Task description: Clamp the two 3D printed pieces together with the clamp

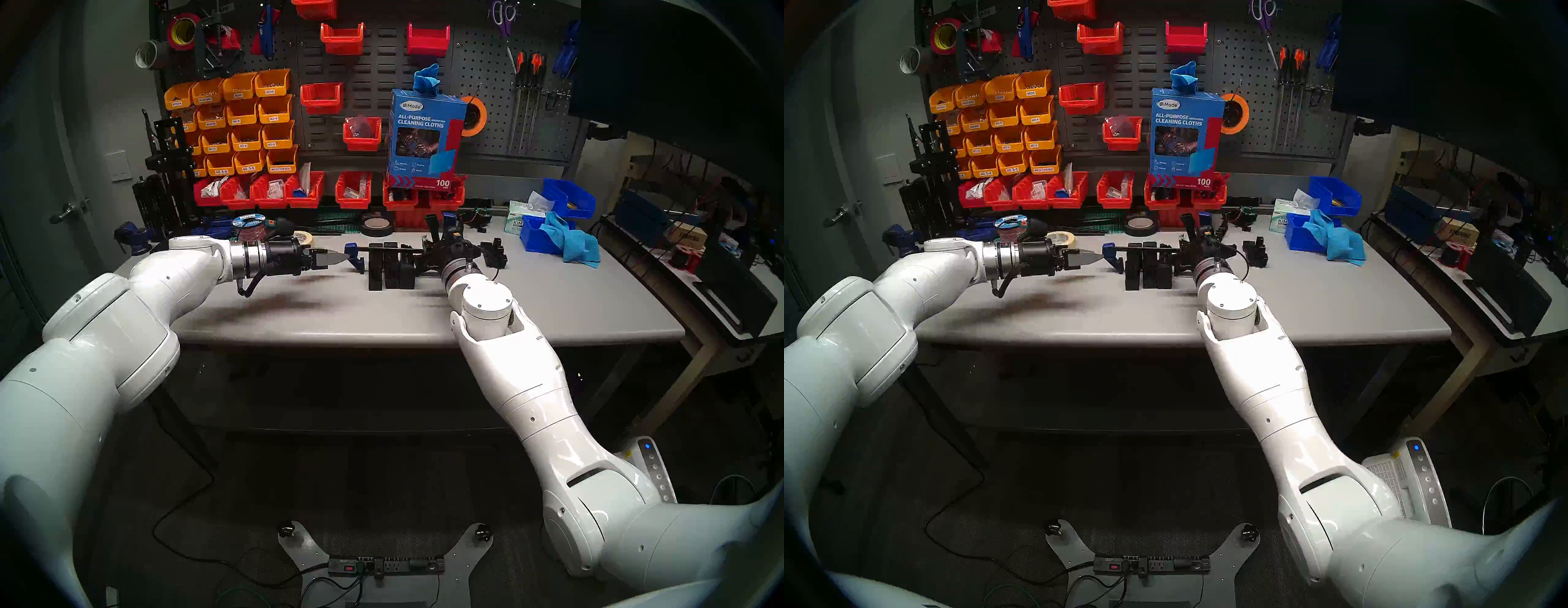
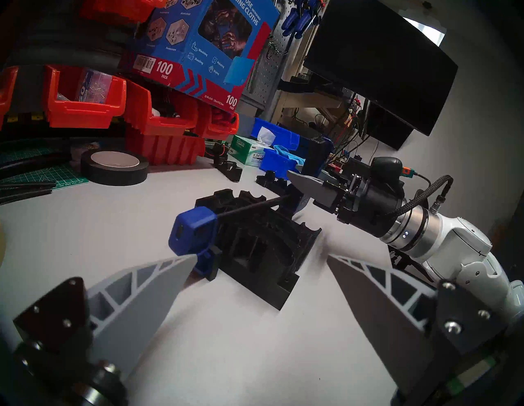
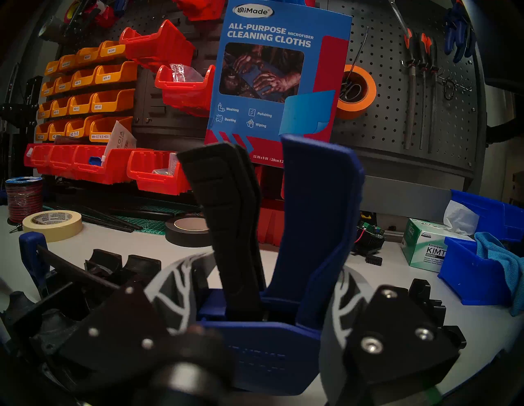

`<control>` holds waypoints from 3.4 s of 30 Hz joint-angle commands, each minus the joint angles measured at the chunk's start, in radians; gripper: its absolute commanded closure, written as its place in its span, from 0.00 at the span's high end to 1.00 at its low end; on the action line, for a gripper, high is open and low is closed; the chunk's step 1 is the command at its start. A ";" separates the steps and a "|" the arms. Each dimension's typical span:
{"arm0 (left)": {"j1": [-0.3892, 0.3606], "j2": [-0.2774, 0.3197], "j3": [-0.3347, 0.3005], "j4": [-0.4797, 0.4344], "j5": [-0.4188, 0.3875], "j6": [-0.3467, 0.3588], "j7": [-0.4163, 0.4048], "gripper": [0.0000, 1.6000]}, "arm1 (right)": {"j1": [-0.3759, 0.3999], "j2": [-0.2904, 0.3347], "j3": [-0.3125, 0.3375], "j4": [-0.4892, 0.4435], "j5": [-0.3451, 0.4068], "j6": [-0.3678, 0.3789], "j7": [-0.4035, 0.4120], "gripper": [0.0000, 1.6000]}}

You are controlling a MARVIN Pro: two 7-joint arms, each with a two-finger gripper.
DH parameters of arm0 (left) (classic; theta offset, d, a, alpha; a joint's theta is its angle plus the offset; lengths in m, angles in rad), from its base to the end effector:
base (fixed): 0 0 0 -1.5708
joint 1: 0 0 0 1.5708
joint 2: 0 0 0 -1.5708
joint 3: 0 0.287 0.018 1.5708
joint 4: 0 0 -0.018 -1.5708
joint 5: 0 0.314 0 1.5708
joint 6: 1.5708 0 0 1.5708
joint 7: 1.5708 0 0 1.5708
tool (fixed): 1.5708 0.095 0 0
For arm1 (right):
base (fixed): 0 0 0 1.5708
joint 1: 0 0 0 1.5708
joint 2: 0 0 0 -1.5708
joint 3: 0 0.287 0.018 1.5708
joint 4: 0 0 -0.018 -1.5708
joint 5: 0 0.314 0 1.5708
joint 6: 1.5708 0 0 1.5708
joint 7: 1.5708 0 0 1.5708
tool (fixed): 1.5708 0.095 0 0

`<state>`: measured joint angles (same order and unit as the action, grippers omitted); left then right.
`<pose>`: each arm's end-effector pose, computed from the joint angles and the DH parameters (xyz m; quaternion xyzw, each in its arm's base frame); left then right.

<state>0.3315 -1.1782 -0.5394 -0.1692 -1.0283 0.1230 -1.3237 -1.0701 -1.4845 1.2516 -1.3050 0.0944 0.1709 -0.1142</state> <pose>0.5912 0.1037 -0.1765 0.7084 -0.2897 0.4855 0.4225 0.5464 0.0799 -0.1982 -0.6882 -0.0972 -0.7189 0.0084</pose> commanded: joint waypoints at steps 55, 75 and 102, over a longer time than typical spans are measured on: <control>-0.023 -0.029 0.005 -0.011 0.018 -0.070 0.067 1.00 | -0.012 -0.002 0.002 -0.039 0.000 -0.010 0.003 0.00; -0.023 -0.036 0.011 -0.007 0.049 -0.091 0.112 1.00 | -0.020 0.002 0.001 -0.045 -0.002 -0.011 0.013 0.00; -0.024 -0.041 0.012 -0.009 0.098 -0.109 0.184 1.00 | -0.026 0.005 0.004 -0.051 -0.007 -0.013 0.028 0.00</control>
<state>0.3341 -1.2183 -0.5276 -0.1778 -0.9330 0.0154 -1.1431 -1.1005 -1.4824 1.2540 -1.3352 0.0886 0.1647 -0.0875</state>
